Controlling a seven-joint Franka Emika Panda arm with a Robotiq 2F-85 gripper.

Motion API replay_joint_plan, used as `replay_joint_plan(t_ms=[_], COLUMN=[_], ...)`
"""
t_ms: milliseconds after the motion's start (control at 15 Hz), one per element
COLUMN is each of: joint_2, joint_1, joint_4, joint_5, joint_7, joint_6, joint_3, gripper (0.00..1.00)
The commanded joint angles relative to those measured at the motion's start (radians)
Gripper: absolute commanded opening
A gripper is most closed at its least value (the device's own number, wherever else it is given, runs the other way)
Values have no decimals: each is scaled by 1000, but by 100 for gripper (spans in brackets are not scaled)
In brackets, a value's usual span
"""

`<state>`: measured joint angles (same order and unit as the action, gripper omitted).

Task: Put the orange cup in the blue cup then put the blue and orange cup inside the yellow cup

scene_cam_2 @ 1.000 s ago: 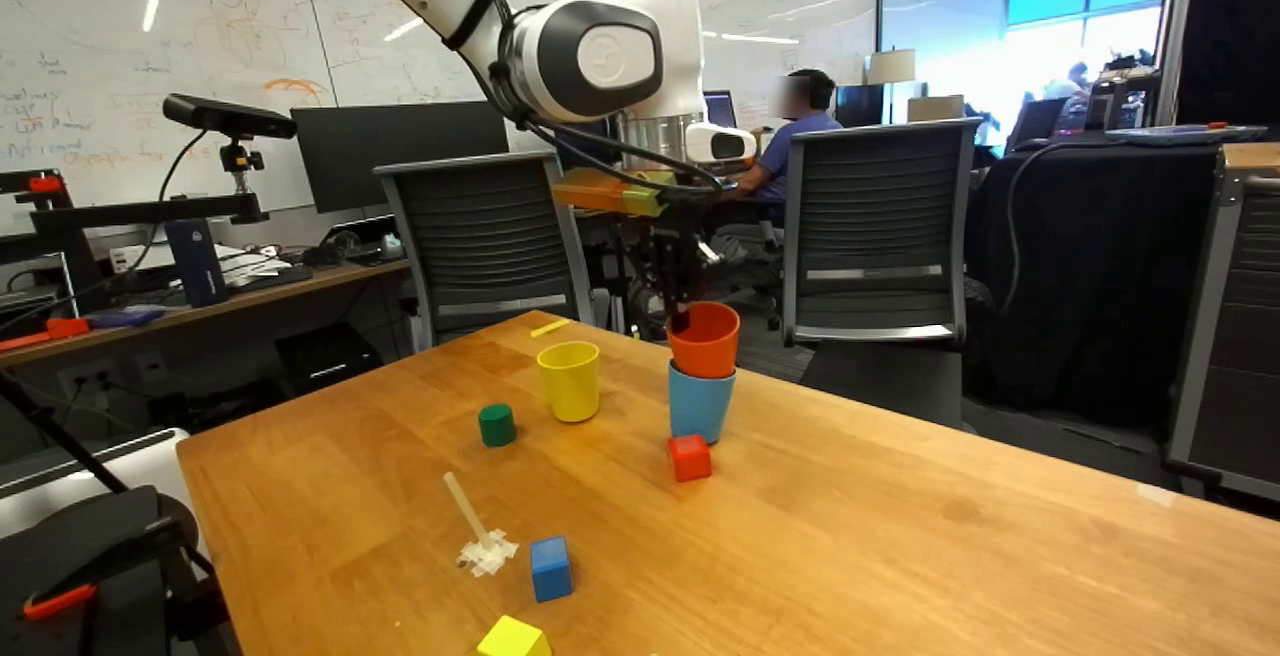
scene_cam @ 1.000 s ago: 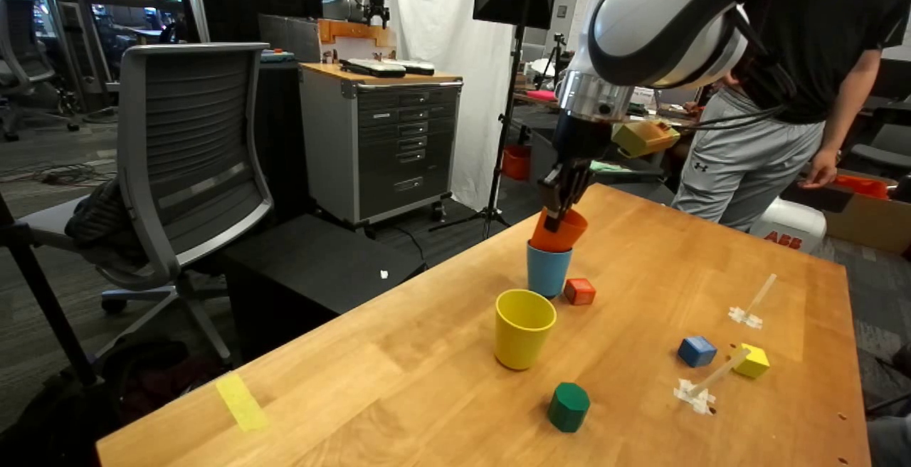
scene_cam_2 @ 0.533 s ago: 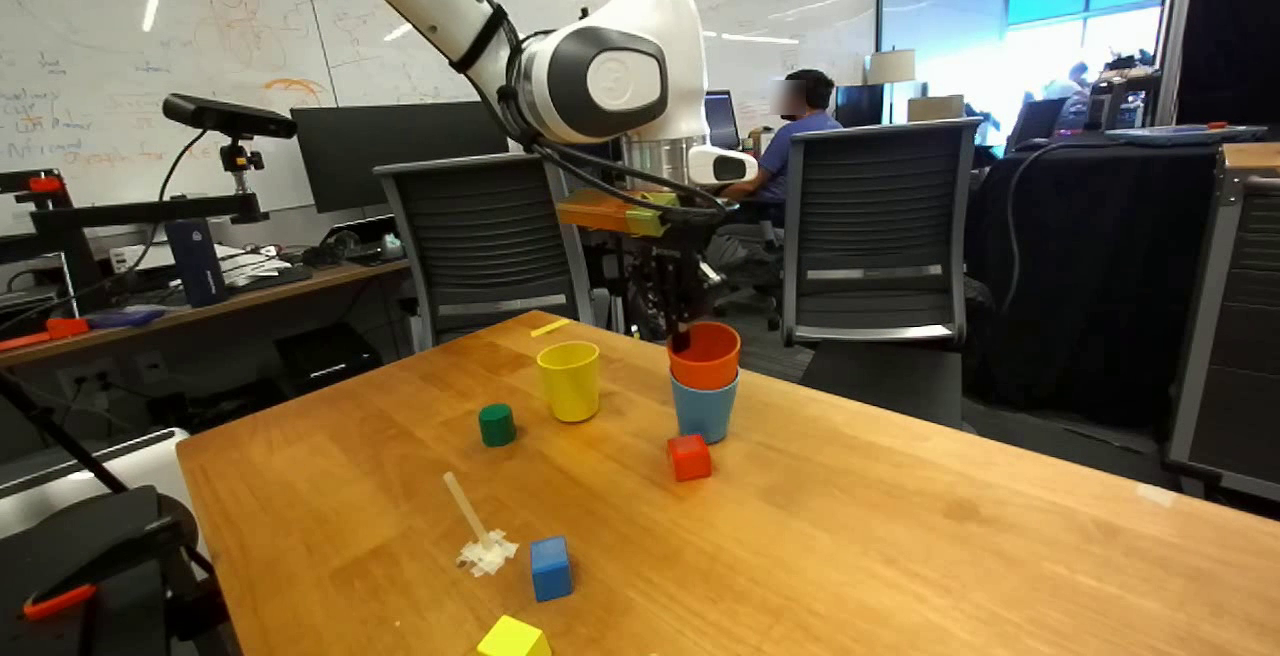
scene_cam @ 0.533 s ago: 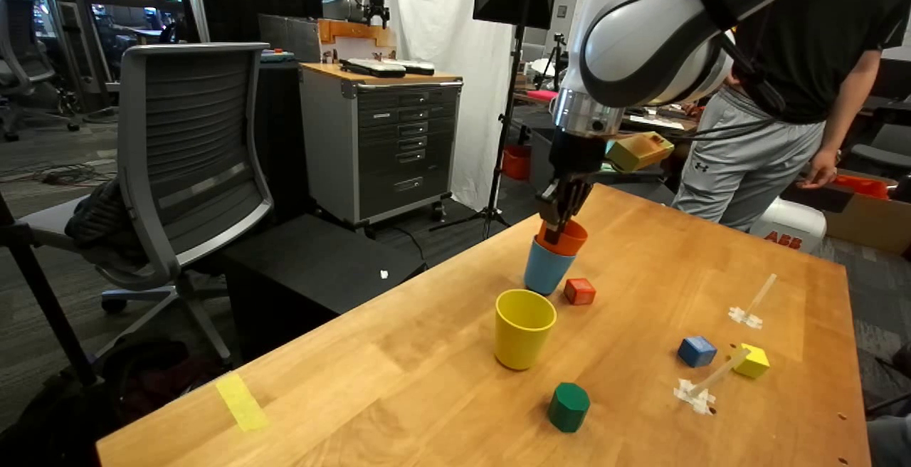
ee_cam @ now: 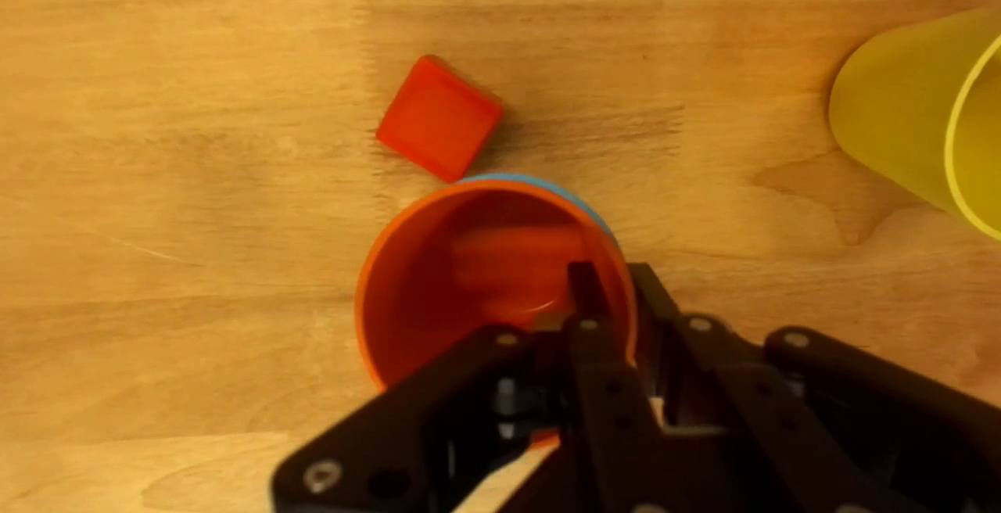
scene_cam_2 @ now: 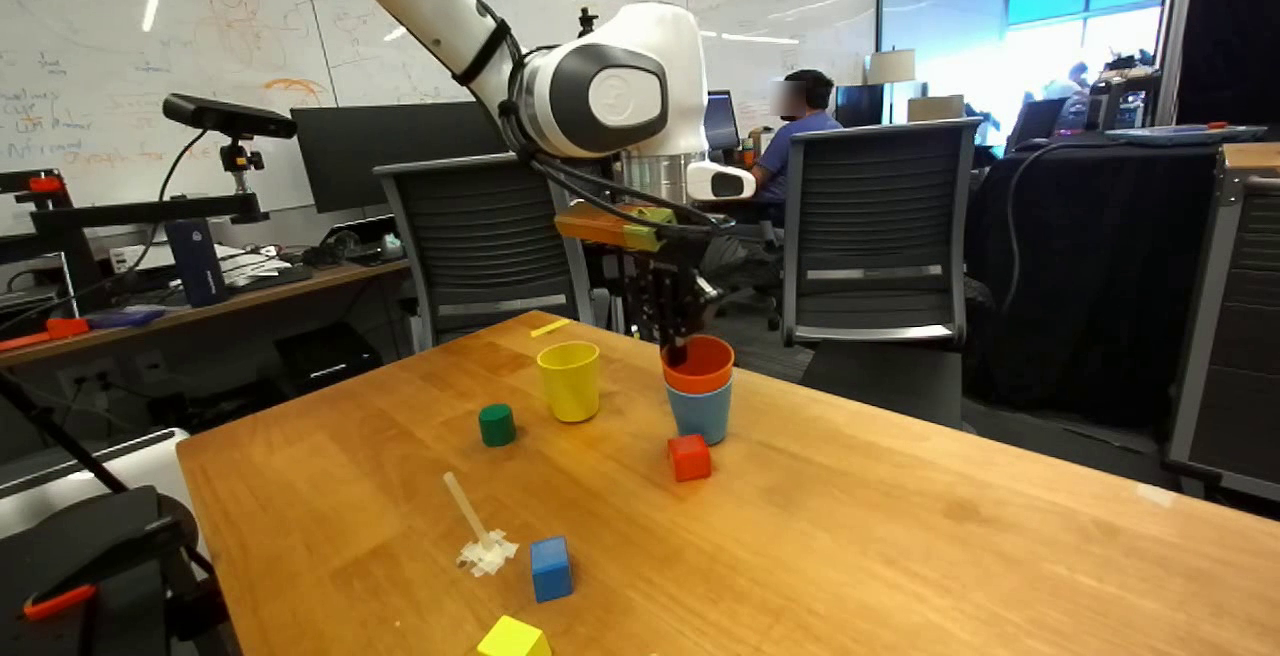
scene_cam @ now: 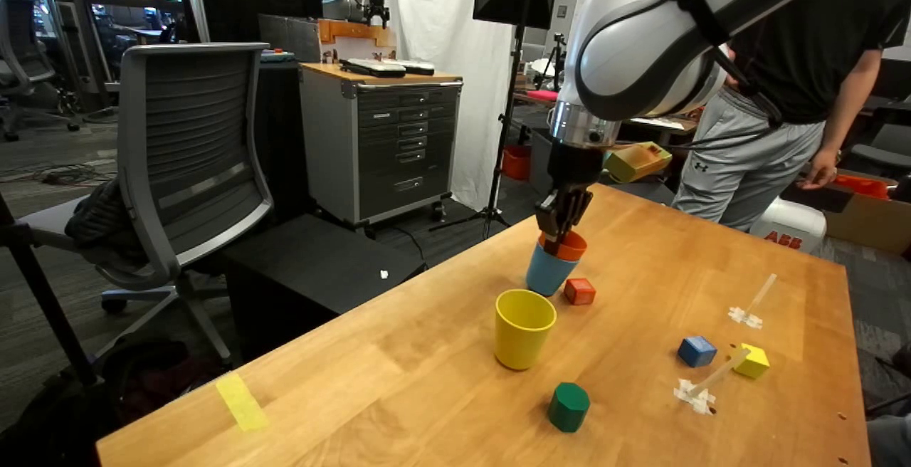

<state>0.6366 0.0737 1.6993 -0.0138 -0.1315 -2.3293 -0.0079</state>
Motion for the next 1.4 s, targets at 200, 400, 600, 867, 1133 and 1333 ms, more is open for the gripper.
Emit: replay_joint_plan(t_ms=[200,400,600,867,1133,1333], joint_2=[27,-8,7,-3,-3,-3], joint_1=[-15,1,-1,-1,-1,-1], joint_4=[-55,-44,-38,-38,-38,-38], joint_5=[14,-1,2,1,1,1], joint_7=[40,5,11,9,8,8], joint_6=[28,55,30,40,42,43], joint_3=[-8,8,3,3,3,3], gripper=[68,90,89,98,98,100])
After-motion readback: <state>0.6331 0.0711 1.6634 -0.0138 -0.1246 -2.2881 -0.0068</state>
